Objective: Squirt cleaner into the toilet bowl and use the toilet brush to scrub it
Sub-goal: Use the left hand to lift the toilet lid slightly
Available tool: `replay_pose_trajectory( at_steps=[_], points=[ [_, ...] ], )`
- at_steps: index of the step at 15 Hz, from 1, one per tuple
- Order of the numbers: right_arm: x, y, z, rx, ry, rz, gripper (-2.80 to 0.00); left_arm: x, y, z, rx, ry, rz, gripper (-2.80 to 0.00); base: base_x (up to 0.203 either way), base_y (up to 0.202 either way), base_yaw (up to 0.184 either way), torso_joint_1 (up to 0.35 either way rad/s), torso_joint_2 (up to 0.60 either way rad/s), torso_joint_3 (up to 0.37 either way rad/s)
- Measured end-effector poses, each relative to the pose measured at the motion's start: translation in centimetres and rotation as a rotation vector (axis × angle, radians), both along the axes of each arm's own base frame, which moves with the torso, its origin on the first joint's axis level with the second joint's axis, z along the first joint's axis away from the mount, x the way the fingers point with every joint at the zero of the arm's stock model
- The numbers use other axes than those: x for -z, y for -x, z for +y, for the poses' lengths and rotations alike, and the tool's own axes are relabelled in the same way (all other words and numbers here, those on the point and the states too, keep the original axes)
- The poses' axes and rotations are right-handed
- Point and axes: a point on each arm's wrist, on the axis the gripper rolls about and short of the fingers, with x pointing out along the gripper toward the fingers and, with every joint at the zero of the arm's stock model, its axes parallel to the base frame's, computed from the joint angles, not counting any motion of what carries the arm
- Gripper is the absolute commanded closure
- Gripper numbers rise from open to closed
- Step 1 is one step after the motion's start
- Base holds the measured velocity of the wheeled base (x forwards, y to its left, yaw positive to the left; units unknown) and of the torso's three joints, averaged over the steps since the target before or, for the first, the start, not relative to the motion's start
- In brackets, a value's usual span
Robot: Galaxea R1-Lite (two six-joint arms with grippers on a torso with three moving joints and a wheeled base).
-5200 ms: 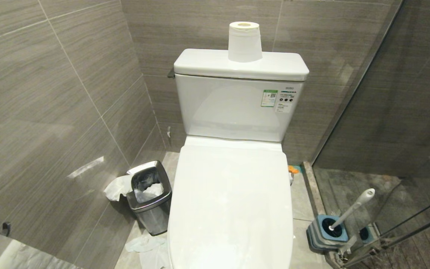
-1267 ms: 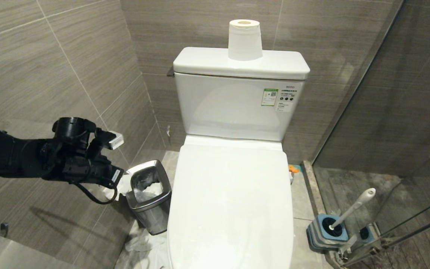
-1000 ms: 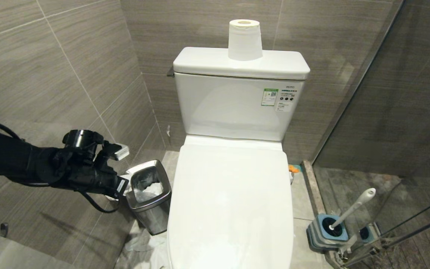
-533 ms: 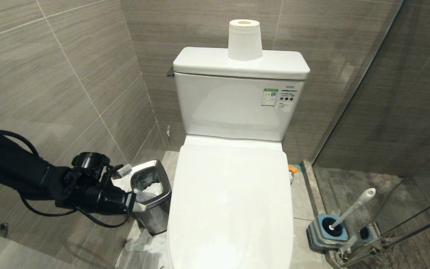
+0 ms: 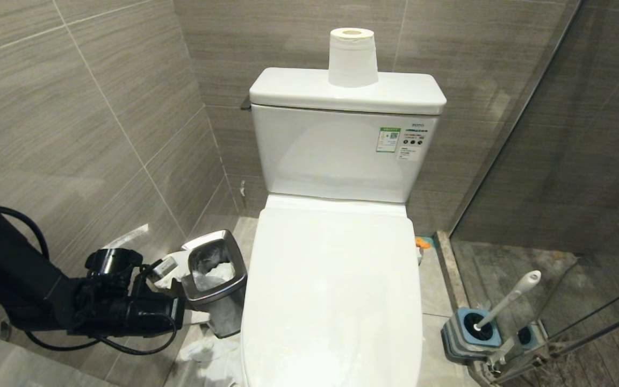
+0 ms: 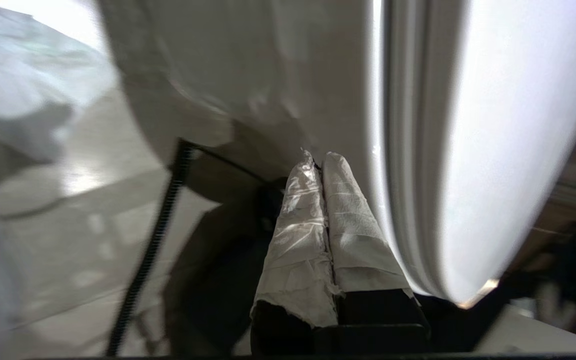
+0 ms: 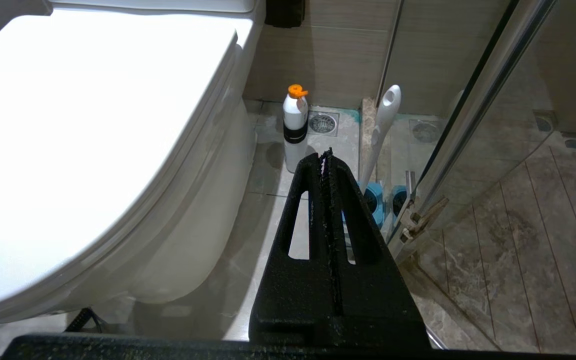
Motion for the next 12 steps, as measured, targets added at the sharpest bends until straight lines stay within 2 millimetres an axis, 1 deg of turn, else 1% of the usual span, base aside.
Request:
replay_pose_trajectory(
  at_steps=[3, 8, 10, 12],
  points=[
    [0.0, 0.0, 0.0, 0.0, 0.0, 0.0, 0.0, 0.1, 0.2, 0.5, 0.014, 0.145, 0.039, 0.0, 0.0, 0.0, 0.0, 0.0, 0.0, 0.0],
    [0.0, 0.0, 0.0, 0.0, 0.0, 0.0, 0.0, 0.4, -0.4, 1.2, 0.127, 0.33, -0.084, 0.0, 0.0, 0.0, 0.0, 0.0, 0.0, 0.0],
    [0.0, 0.0, 0.0, 0.0, 0.0, 0.0, 0.0, 0.9, 0.5, 1.4, 0.151, 0.366, -0.089, 0.0, 0.0, 0.0, 0.0, 0.0, 0.0, 0.0],
    [0.0, 0.0, 0.0, 0.0, 0.0, 0.0, 0.0, 1.7, 2.2, 1.4, 0.162, 0.379, -0.078, 0.0, 0.0, 0.0, 0.0, 0.0, 0.0, 0.0]
  ],
)
